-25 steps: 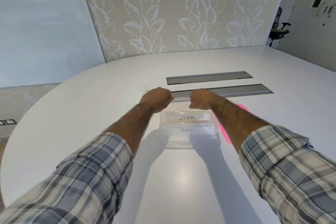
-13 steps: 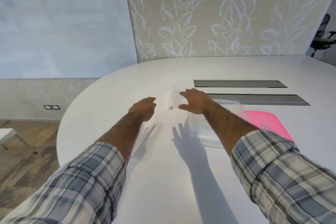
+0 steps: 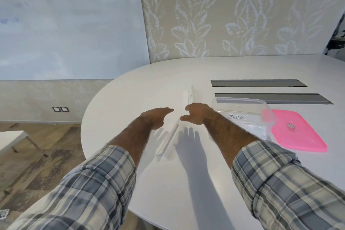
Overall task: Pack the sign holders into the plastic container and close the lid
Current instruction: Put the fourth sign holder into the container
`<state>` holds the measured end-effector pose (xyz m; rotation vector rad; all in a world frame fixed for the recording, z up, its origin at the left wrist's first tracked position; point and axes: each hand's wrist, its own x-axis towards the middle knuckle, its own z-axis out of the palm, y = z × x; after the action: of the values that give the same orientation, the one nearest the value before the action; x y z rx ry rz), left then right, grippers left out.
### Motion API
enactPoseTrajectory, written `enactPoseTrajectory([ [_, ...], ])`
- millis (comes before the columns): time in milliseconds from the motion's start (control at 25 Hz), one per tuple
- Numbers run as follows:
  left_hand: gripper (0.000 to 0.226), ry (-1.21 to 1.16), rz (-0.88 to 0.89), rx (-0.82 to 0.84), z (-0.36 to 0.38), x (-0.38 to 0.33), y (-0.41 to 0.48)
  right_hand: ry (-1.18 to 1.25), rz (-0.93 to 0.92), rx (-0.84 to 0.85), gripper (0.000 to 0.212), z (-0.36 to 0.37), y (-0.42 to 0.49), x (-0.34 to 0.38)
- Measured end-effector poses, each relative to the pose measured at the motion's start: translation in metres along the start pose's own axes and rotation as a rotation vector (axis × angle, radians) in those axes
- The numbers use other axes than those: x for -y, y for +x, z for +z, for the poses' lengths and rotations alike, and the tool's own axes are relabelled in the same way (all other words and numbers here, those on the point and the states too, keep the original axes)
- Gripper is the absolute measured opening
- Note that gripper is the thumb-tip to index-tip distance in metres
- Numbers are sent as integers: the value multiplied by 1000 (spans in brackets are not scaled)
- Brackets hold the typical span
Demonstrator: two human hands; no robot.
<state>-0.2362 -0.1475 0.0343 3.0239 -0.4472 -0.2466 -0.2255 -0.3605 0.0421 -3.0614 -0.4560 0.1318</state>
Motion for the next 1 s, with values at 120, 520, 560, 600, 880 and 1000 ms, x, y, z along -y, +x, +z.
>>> enactPoseTrajectory([
  [120, 87, 92, 171, 19, -1, -4, 5, 12, 114, 58, 75, 11, -10, 25],
  [520, 55, 269, 430, 98, 19, -3, 21, 226, 335, 173, 90, 47, -25, 86],
  [560, 55, 271, 421, 90, 19, 0, 23, 247, 330, 173, 88, 48, -24, 89],
  [600, 54, 260, 409, 90, 20, 3, 25, 264, 322, 173, 83, 48, -23, 91],
  [880, 43, 141, 258, 49, 20, 10, 29, 205, 300, 153, 44, 43, -22, 83],
  [1000, 41, 131, 250, 16, 23, 15, 30, 121, 283, 154, 33, 40, -24, 74],
])
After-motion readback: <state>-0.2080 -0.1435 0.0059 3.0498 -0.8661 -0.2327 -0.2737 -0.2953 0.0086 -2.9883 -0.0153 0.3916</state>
